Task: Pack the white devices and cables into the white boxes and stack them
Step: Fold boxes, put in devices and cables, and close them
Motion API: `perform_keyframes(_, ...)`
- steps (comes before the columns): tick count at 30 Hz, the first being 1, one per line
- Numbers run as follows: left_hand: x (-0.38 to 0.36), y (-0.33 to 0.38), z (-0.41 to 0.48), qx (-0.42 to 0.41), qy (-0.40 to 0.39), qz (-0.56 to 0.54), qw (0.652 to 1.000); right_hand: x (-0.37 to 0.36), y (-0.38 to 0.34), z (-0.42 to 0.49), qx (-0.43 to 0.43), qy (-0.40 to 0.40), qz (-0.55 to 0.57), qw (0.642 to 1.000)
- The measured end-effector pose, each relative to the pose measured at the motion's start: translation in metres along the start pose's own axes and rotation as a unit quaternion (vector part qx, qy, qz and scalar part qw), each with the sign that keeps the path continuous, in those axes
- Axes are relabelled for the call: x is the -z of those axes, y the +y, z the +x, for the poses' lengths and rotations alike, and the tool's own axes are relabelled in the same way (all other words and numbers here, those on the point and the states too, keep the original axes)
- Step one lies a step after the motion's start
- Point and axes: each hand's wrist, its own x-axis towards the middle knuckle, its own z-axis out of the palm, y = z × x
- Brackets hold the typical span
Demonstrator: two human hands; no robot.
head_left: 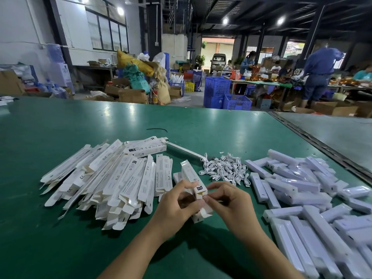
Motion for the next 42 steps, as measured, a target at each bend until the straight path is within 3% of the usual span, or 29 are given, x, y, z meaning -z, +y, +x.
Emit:
perform_keyframes(5,0.0,-0.004,0.004,-0.002,0.02,-0.031,0.999,0.004,-0.004,-0.002,0.068,-0.033,-0.003,0.997)
perform_keyframes(8,0.0,-0.004,0.006,0.001,0.043,-0.044,0.998,0.008,-0.007,-0.003,0.056,-0.089,0.026,0.994)
perform_keyframes(12,0.0,-0.002,0.007,-0.002,0.08,-0.058,0.995,0.008,-0.007,-0.001,0.071,-0.142,-0.033,0.987)
perform_keyframes(23,-0.003,-0.005,0.008,0.019,0.052,-0.036,0.998,-0.001,-0.009,-0.003,0.076,-0.013,-0.06,0.995)
perform_keyframes(42,-0.004,-0.004,0.006,0.025,0.038,-0.087,0.995,0.001,-0.006,-0.001,0.167,0.04,-0.111,0.979)
